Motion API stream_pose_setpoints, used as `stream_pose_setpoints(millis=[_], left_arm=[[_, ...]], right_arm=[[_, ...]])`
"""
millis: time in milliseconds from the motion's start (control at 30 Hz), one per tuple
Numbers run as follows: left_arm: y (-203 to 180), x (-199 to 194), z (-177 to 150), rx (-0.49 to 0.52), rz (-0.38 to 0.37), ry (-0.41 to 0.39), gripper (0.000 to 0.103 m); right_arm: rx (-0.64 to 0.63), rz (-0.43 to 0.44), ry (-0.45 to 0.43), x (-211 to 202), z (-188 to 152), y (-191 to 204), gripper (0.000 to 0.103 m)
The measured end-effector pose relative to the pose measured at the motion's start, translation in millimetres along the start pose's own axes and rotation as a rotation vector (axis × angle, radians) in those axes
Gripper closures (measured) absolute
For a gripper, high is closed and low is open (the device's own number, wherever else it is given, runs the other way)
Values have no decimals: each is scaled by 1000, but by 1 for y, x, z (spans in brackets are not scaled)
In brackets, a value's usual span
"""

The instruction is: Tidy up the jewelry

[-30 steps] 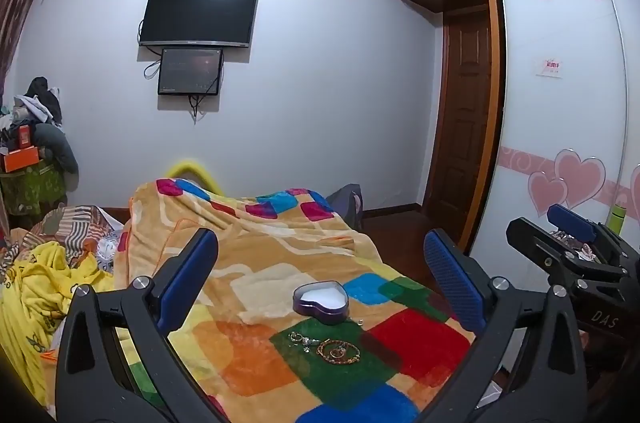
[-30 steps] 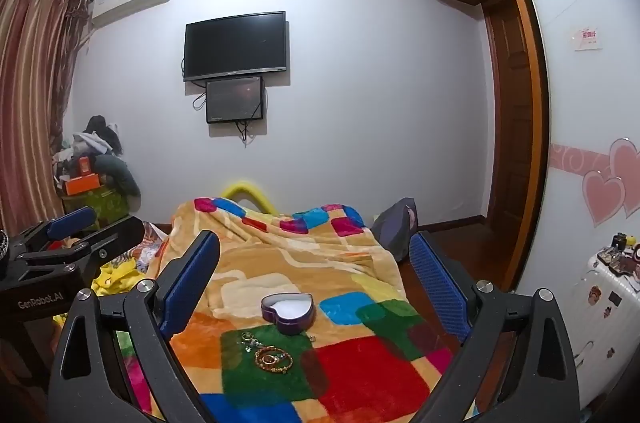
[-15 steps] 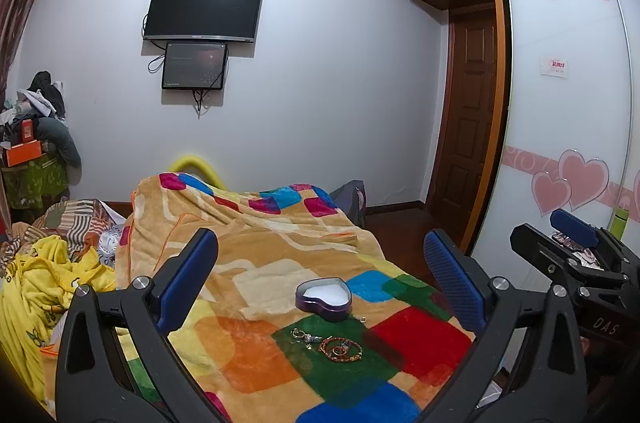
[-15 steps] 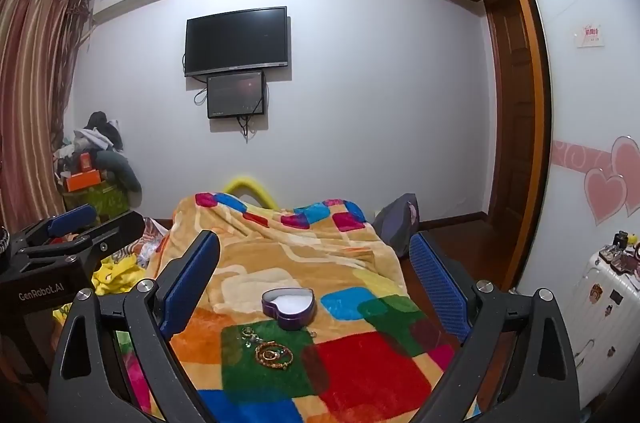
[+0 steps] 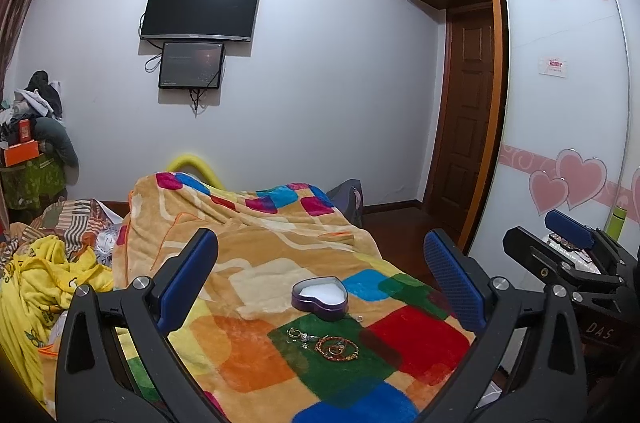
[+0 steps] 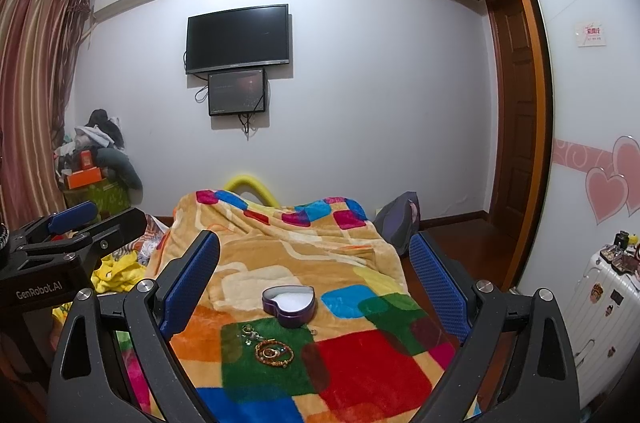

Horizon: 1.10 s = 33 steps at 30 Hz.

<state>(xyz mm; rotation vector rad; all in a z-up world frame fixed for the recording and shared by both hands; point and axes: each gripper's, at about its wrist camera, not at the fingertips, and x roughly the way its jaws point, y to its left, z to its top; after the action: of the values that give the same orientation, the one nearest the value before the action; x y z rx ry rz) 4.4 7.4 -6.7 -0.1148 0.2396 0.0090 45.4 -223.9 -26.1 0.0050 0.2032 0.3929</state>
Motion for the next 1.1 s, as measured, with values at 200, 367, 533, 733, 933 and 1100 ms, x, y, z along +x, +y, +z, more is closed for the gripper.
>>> stream_pose_setpoints(millis=[200, 367, 533, 733, 933, 1100], left_arm=[[-1, -1, 2, 1, 0, 0, 0], [-2, -1, 3, 3, 0, 1, 0], [-2, -1, 3, 4, 0, 0, 0], [-3, -1, 4, 6, -3, 3, 0], [-6, -1, 6, 11, -6, 2, 0], [-6, -2, 6, 11, -4, 2, 0]], right_arm=[[0, 0, -1, 0, 1, 0, 8], [0, 1, -1, 0, 0, 0, 8], [-3, 1, -1, 0, 0, 0, 8], [-4, 3, -1, 0, 0, 2, 8], [-4, 3, 0, 0, 1, 1, 8], [-5, 2, 0, 0, 0, 2, 8]])
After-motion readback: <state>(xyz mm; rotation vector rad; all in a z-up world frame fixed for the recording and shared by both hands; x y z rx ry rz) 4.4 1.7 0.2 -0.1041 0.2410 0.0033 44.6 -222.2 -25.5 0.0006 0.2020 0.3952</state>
